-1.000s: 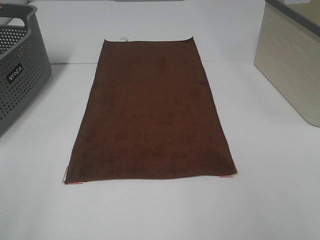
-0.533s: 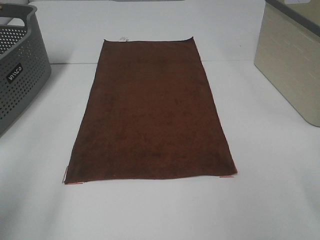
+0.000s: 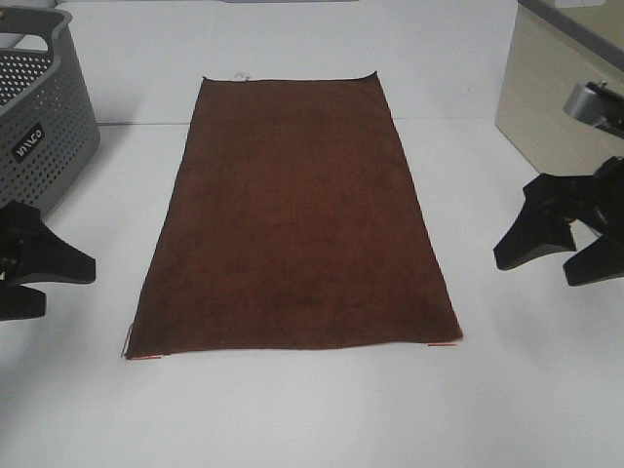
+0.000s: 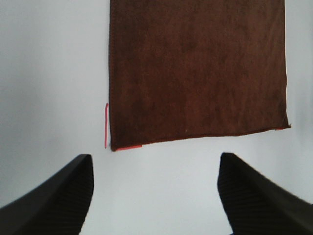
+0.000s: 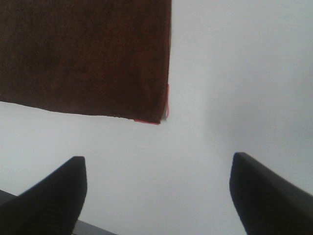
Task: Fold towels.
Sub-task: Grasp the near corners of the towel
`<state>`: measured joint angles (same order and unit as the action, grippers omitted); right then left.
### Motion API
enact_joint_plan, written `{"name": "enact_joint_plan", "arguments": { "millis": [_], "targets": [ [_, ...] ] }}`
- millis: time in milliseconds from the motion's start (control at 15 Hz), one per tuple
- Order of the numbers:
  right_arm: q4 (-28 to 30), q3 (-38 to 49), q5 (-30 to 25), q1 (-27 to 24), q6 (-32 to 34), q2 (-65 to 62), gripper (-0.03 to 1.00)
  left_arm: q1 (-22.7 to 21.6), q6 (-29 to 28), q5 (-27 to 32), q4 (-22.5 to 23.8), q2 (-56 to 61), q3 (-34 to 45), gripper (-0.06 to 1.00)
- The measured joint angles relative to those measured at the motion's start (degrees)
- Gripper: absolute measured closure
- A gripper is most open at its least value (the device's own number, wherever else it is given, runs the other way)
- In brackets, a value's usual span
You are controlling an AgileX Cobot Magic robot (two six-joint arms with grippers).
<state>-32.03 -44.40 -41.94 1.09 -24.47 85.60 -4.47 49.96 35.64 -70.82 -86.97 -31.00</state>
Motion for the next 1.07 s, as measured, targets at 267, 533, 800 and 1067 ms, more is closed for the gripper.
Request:
{"name": "enact_joint_plan", "arguments": {
  "millis": [267, 533, 800, 1067],
  "targets": [
    [-8.3, -1.4, 3.1, 0.0, -9.5, 9.9, 0.21, 0.0, 8.7, -0.4, -6.9, -11.1, -2.6, 0.26],
    [-16.2, -1.6, 6.5, 1.2, -19.7, 18.3, 0.21, 4.4, 11.3, -2.9, -8.6, -17.2, -4.5, 0.26],
    [-22.0, -1.9, 12.1, 7.5, -21.0, 23.0, 0.21, 11.2, 11.3, -8.7, -13.1, -21.1, -8.0, 0.26],
    [-24.3, -3.8, 12.5, 7.5, -21.0, 25.3, 0.25, 14.2, 11.3, -5.7, -14.7, -25.9, -13.2, 0.33]
  ]
}}
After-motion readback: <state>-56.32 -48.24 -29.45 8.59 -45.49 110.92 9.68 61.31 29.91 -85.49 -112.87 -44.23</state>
